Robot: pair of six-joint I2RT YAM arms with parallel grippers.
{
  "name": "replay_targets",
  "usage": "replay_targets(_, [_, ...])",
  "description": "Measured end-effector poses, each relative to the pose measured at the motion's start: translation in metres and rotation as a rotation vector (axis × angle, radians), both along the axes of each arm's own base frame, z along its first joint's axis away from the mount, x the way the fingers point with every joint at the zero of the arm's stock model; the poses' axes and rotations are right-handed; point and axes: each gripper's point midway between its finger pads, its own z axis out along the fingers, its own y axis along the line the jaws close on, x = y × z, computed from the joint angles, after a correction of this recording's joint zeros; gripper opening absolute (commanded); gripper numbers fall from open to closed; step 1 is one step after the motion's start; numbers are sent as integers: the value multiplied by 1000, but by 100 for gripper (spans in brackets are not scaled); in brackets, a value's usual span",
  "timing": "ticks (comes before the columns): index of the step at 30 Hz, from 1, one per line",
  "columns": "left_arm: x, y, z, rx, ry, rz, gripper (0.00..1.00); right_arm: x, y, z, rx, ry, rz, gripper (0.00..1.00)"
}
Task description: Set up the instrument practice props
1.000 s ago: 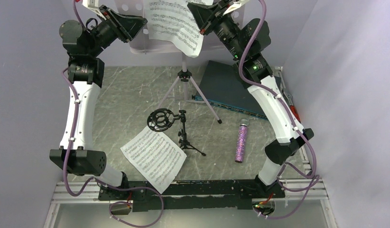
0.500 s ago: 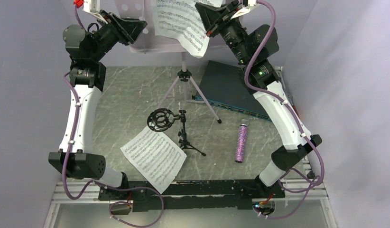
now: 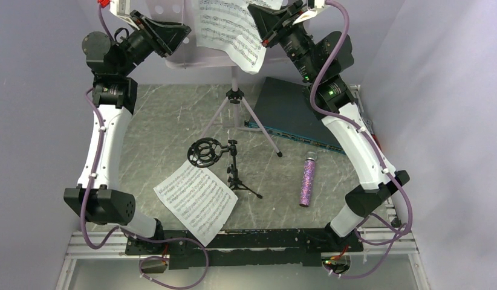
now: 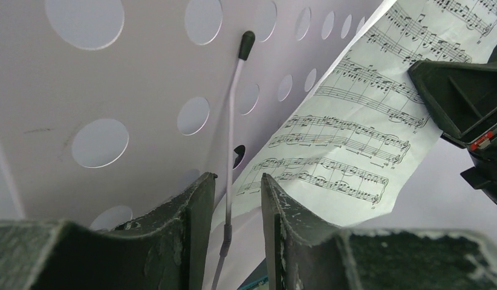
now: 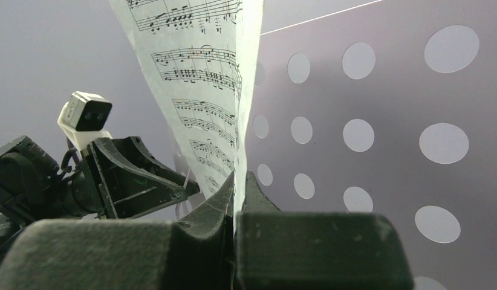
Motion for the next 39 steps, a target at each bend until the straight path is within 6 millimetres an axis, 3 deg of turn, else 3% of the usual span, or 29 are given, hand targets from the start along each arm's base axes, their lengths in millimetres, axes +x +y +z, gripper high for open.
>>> replay_targets(5, [5, -4, -5, -1, 11, -21, 27, 5, 3, -2, -2, 4, 1, 0])
replay_targets(10, [5, -6, -5, -7, 12, -25, 3, 11, 8, -8, -8, 17, 3, 0])
replay_targets(29, [1, -2, -4, -27, -72, 20, 3, 29, 5, -8, 46, 60, -44, 0])
replay_targets(39, [-3, -7, -4, 4, -121, 33, 3, 51, 19, -14, 42, 85, -45, 0])
